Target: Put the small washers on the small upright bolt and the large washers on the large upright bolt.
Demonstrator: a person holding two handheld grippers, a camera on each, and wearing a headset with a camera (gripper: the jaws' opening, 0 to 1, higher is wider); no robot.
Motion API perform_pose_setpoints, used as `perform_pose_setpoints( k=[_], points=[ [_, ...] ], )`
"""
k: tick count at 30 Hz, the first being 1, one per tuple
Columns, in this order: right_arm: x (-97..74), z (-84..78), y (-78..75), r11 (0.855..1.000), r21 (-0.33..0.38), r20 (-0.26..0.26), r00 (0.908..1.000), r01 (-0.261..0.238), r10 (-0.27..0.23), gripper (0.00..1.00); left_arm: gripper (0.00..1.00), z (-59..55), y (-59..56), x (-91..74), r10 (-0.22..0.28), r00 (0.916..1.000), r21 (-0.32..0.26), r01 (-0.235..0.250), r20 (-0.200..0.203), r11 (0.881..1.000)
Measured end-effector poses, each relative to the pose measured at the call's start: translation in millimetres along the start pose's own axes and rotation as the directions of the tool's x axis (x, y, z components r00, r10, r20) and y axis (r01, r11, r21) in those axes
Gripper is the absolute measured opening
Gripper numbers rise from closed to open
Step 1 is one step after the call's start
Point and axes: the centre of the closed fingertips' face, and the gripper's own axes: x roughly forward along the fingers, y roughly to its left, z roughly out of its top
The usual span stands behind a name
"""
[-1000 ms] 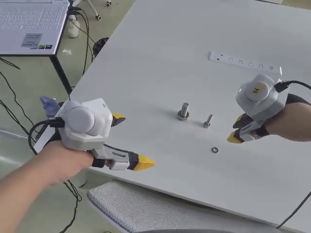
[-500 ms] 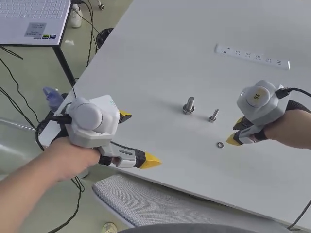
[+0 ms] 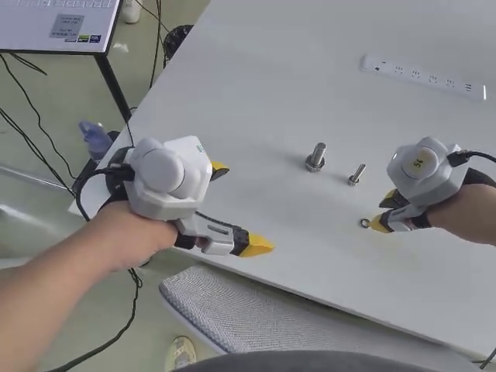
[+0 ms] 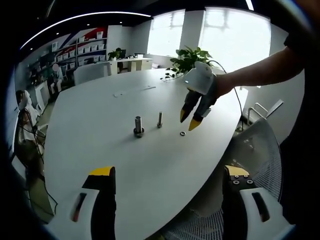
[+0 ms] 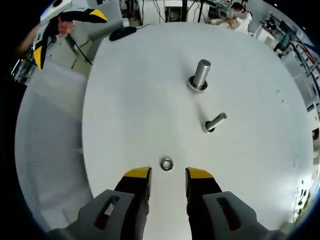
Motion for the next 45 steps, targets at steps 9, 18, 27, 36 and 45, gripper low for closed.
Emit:
perform_pose_setpoints(
  k=[9, 18, 27, 36, 45],
  points=[
    [12.0, -2.9, -0.4, 1.0, -0.005, -0.005, 1.0, 0.005, -0.005, 0.29, 0.88, -6.4, -6.5, 2.9, -0.013, 0.9998, -0.007, 0.012, -0.013, 1.0],
    [16.5, -5.0, 0.3, 1.0, -0.017, -0.013, 0.9998, 0.013, -0.013, 0.28, 0.87, -6.8, -10.2, 4.0, -0.018, 0.9998, -0.01, 0.018, -0.013, 1.0],
    [20.8, -8.5, 2.9, 0.999, -0.043, -0.04, 0.9991, 0.014, -0.016, 0.27, 0.86, -8.8, -11.0, 3.7, -0.023, 0.9995, -0.008, 0.023, -0.02, 1.0],
    [21.2, -8.4, 2.8, 1.0, -0.026, -0.048, 0.9988, 0.003, -0.004, 0.26, 0.86, -10.1, -10.1, 2.1, -0.024, 0.9995, -0.009, 0.023, -0.022, 1.0],
    [21.4, -8.3, 2.6, 0.999, -0.035, -0.07, 0.9975, 0.001, -0.003, 0.24, 0.86, -11.0, -9.2, 2.3, -0.021, 0.9996, -0.013, 0.02, -0.017, 1.0]
  ],
)
